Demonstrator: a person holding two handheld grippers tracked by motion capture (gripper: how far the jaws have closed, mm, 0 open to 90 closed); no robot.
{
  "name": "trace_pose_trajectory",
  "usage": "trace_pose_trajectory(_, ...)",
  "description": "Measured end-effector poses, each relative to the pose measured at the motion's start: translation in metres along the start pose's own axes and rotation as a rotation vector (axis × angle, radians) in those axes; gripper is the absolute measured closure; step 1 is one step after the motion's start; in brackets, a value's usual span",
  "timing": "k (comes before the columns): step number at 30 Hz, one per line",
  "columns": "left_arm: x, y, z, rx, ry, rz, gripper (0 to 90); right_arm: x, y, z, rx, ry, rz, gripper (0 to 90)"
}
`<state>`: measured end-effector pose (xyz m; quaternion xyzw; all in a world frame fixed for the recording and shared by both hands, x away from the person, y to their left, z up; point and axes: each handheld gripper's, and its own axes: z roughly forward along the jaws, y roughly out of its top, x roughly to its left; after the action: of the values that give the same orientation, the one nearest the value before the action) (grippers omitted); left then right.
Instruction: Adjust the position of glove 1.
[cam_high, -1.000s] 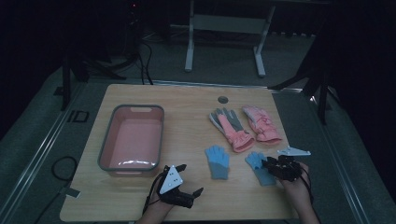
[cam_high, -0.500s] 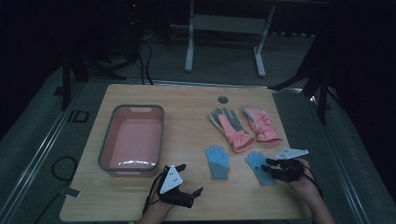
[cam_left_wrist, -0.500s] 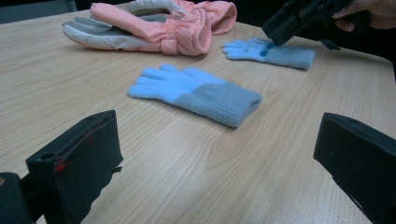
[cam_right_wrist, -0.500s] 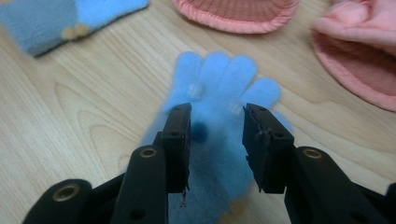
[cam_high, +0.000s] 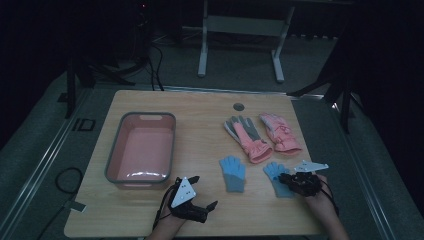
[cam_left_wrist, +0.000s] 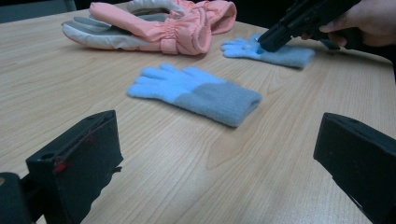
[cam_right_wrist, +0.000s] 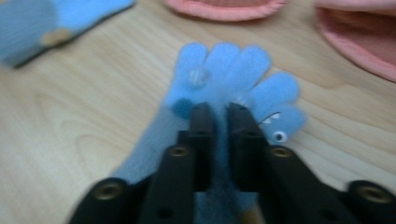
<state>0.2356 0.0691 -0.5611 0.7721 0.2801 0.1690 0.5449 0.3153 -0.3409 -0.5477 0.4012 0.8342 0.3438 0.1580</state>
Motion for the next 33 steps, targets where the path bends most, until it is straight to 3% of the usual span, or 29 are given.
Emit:
trace_pose_trajectory(2,0.0,0.0,0.0,-0.003,0.002,0.0,0.8,0.006,-0.001,0.0,-0.011,-0.043,0.014,84.9)
trace_pose_trajectory(4,0.0,0.0,0.0,-0.001,0.0,-0.001,0.8,0.012,0.003,-0.004,-0.007,-0.075,0.085,86.3)
trace_pose_trajectory(5,0.0,0.0,0.0,0.0,0.0,-0.002,0.8,0.016,0.006,-0.008,-0.016,-0.092,0.099,86.5)
trace_pose_trajectory(8,0.0,0.0,0.0,0.0,0.0,-0.003,0.8,0.029,0.019,-0.023,-0.056,-0.111,0.141,86.6)
trace_pose_trajectory(14,0.0,0.0,0.0,0.001,0.0,0.002,0.8,0.046,0.043,-0.039,-0.103,-0.135,0.162,86.6)
trace_pose_trajectory(18,0.0,0.0,0.0,-0.004,-0.003,-0.005,0.8,0.059,0.068,-0.048,-0.133,-0.144,0.143,86.6)
trace_pose_trajectory(20,0.0,0.0,0.0,-0.004,-0.003,-0.005,0.8,0.061,0.072,-0.049,-0.14,-0.135,0.146,86.6)
trace_pose_trajectory(21,0.0,0.0,0.0,-0.003,-0.002,0.0,0.8,0.065,0.082,-0.052,-0.155,-0.104,0.144,86.5)
trace_pose_trajectory(22,0.0,0.0,0.0,-0.003,-0.001,0.001,0.8,0.068,0.088,-0.052,-0.161,-0.104,0.139,86.6)
trace_pose_trajectory(26,0.0,0.0,0.0,-0.002,-0.003,0.0,0.8,0.08,0.107,-0.052,-0.183,-0.079,0.1,86.6)
trace_pose_trajectory(33,0.0,0.0,0.0,-0.003,-0.006,0.002,0.8,0.103,0.128,-0.038,-0.191,-0.005,0.067,86.5)
